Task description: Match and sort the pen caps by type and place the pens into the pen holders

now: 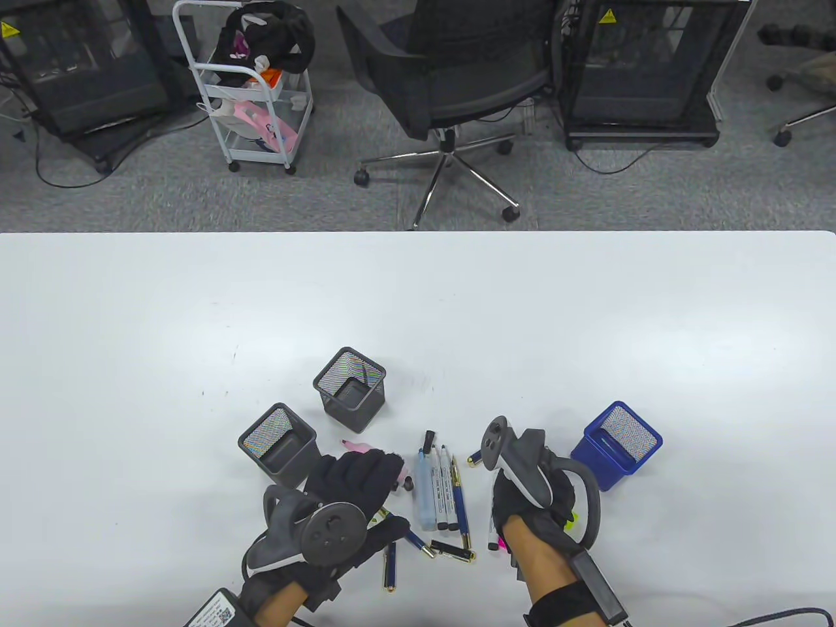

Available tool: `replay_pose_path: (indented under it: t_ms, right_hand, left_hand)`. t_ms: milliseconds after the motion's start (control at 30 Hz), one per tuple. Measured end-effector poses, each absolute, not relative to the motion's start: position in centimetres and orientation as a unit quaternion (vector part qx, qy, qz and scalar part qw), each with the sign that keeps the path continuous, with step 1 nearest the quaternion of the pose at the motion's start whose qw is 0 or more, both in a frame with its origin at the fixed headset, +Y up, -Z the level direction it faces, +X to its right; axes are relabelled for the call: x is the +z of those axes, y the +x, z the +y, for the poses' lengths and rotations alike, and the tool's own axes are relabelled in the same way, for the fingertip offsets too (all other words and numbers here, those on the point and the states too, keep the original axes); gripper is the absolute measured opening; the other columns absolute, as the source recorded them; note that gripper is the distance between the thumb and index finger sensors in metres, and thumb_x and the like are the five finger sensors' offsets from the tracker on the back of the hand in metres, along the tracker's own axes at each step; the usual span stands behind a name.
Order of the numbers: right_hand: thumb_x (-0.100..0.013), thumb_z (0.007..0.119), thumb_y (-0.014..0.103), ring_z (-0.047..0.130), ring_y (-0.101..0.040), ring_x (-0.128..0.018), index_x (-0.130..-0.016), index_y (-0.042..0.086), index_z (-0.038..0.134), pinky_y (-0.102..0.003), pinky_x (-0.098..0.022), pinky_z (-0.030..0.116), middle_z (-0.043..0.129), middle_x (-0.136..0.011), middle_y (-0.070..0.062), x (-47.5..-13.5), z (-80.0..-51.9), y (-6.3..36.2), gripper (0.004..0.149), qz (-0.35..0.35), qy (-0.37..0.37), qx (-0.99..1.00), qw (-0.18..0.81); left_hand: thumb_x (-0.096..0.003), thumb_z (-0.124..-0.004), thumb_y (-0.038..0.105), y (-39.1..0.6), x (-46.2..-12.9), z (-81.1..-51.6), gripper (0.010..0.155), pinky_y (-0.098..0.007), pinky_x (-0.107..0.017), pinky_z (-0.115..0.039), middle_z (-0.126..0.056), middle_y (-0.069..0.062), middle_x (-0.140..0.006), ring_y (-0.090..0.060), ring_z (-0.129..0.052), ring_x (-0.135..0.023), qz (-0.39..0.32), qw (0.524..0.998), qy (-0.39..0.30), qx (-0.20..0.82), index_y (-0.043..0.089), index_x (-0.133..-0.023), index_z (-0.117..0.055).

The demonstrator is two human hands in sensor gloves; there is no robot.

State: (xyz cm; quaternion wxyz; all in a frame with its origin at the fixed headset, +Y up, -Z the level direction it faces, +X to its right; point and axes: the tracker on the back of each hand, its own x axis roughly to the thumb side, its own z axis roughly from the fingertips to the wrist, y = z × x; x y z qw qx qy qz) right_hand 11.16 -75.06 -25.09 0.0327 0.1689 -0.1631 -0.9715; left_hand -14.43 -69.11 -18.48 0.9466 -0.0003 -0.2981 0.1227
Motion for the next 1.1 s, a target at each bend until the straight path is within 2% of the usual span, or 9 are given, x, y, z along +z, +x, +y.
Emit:
replay_pose_path:
  t_ms: [267,333,533,633,800,933,1100]
  right_hand:
    - [-0.038,0.101,0.034,0.111,-0.027,-0.033,-0.085,0.004,0.076,-0.028,-0.016,0.093,0.102,-0.060,-0.020,-25.1,-74.3,12.5,0.061,-0.160,0.195,-0.967,-0.035]
    - [-0.039,0.101,0.034,0.111,-0.027,-0.033,-0.085,0.004,0.076,-0.028,-0.016,0.093,0.103,-0.059,-0.021,-24.9,-73.3,13.0,0.060,-0.156,0.193,-0.966,-0.065]
    - [-0.038,0.101,0.034,0.110,-0.029,-0.033,-0.086,0.004,0.075,-0.029,-0.018,0.093,0.103,-0.060,-0.021,-23.9,-68.5,14.0,0.061,-0.080,0.145,-0.973,-0.163]
    - [-0.039,0.100,0.034,0.110,-0.029,-0.035,-0.086,0.004,0.074,-0.030,-0.020,0.094,0.102,-0.061,-0.020,-23.2,-66.7,14.1,0.062,-0.046,0.092,-0.969,-0.222]
    - [-0.040,0.098,0.034,0.109,-0.029,-0.036,-0.088,0.004,0.072,-0.030,-0.022,0.094,0.101,-0.064,-0.020,-22.0,-64.9,13.0,0.063,0.014,-0.047,-0.945,-0.324]
    - [-0.041,0.097,0.036,0.109,-0.028,-0.039,-0.089,0.006,0.071,-0.030,-0.025,0.094,0.100,-0.066,-0.019,-20.1,-64.6,10.5,0.062,0.080,-0.180,-0.922,-0.333]
    - [-0.041,0.096,0.036,0.109,-0.028,-0.041,-0.089,0.008,0.071,-0.031,-0.027,0.094,0.100,-0.067,-0.018,-18.1,-65.2,7.3,0.062,0.126,-0.273,-0.909,-0.288]
  left_hand:
    - [-0.0434,-0.075,0.060,-14.9,-18.6,-69.0,0.081,-0.077,-0.065,-0.058,-0.065,-0.018,-0.111,-0.047,-0.077,-0.099,-0.292,0.947,-0.001,0.136,0.019,-0.110,-0.055]
    - [-0.0436,-0.075,0.060,-15.2,-18.8,-68.9,0.080,-0.077,-0.065,-0.058,-0.065,-0.019,-0.111,-0.047,-0.077,-0.099,-0.287,0.946,-0.002,0.149,0.019,-0.110,-0.055]
    - [-0.0448,-0.075,0.058,-16.0,-19.2,-68.7,0.078,-0.076,-0.064,-0.060,-0.067,-0.020,-0.109,-0.047,-0.079,-0.097,-0.267,0.942,-0.006,0.203,0.018,-0.109,-0.057]
    - [-0.0454,-0.075,0.057,-16.1,-19.4,-68.7,0.077,-0.075,-0.063,-0.061,-0.069,-0.019,-0.108,-0.047,-0.081,-0.095,-0.262,0.937,-0.011,0.232,0.017,-0.109,-0.057]
    - [-0.0463,-0.075,0.055,-16.5,-19.7,-68.9,0.074,-0.074,-0.061,-0.064,-0.074,-0.018,-0.106,-0.046,-0.086,-0.092,-0.251,0.920,-0.028,0.299,0.017,-0.108,-0.060]
    - [-0.0470,-0.077,0.053,-17.0,-20.1,-69.1,0.070,-0.073,-0.060,-0.066,-0.079,-0.020,-0.102,-0.045,-0.090,-0.087,-0.224,0.879,-0.065,0.416,0.016,-0.106,-0.065]
    - [-0.0473,-0.080,0.049,-17.2,-20.3,-70.2,0.064,-0.073,-0.058,-0.068,-0.084,-0.021,-0.097,-0.045,-0.093,-0.081,-0.170,0.801,-0.118,0.561,0.016,-0.102,-0.074]
